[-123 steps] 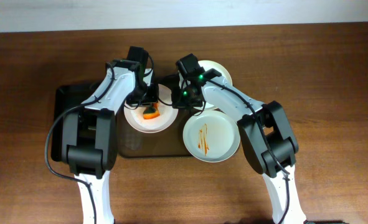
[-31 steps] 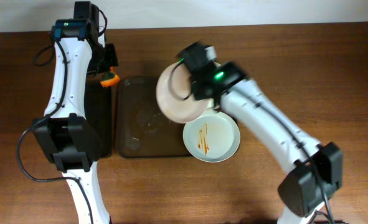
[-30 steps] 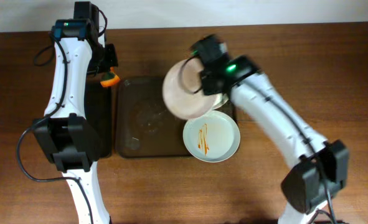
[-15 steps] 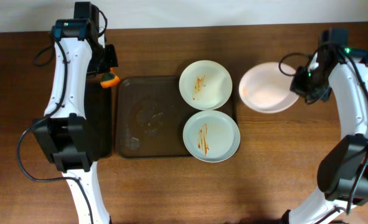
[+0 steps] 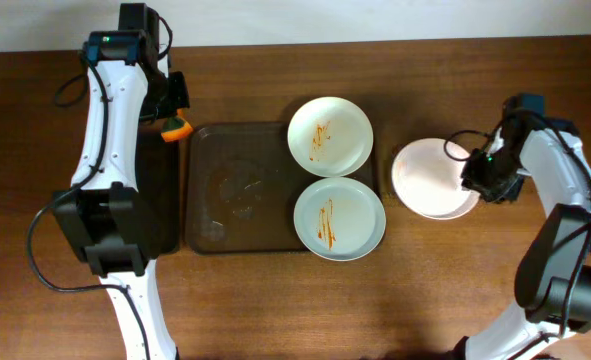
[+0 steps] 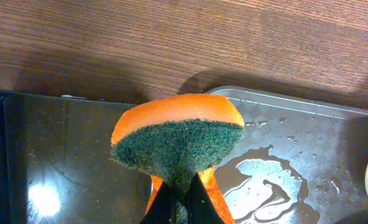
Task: Clean dirty plates on tray and stack at the side
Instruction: 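Set the plate down on the table right of the tray, release, then grasp the front plate rim with right gripper and drag it left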
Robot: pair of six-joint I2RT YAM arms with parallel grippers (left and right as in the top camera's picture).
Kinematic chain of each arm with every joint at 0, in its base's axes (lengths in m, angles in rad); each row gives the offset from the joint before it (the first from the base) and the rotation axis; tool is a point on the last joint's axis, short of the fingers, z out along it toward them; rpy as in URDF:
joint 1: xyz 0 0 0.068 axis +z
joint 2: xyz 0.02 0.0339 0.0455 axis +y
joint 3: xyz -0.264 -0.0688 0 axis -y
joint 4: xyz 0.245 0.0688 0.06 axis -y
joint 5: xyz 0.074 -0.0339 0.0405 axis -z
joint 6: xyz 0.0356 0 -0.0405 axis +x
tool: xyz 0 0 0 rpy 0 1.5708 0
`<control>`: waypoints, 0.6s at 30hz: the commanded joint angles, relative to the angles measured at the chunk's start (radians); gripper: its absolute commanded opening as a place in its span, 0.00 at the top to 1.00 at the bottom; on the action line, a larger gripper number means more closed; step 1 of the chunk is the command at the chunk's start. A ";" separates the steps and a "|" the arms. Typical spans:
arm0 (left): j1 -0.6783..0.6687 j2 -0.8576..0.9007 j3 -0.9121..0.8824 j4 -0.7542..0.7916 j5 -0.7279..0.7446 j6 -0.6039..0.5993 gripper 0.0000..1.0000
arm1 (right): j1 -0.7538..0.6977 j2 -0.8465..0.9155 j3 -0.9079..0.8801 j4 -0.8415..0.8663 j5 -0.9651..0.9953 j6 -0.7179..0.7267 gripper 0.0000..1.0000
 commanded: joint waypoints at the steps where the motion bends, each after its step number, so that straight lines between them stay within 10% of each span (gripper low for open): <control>1: 0.001 -0.010 0.004 -0.001 0.007 -0.002 1.00 | -0.017 -0.019 0.140 -0.076 -0.095 -0.037 0.54; 5: 0.001 -0.010 0.004 -0.001 0.007 -0.002 1.00 | 0.079 -0.021 0.202 -0.137 -0.374 -0.137 0.53; 18: 0.001 -0.010 0.004 -0.002 0.007 -0.002 1.00 | 0.463 -0.017 -0.137 0.012 -0.145 0.110 0.55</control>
